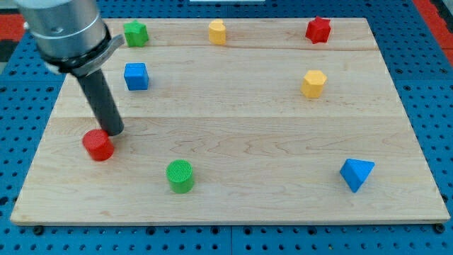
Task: Place green circle to bottom center of the board
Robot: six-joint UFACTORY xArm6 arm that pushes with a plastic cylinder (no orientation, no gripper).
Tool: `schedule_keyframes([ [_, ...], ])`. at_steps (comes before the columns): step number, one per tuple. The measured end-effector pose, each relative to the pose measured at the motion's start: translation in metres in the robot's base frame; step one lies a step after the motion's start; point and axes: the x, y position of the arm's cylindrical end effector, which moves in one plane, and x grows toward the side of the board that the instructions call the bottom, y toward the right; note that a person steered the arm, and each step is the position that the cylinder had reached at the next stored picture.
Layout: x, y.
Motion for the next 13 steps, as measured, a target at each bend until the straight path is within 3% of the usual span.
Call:
schedule_keyframes([
  [3, 0.053, 0.001],
  [8, 0.072, 0.121],
  [10, 0.093, 0.103],
  [12, 0.117, 0.164],
  [13, 0.104, 0.169],
])
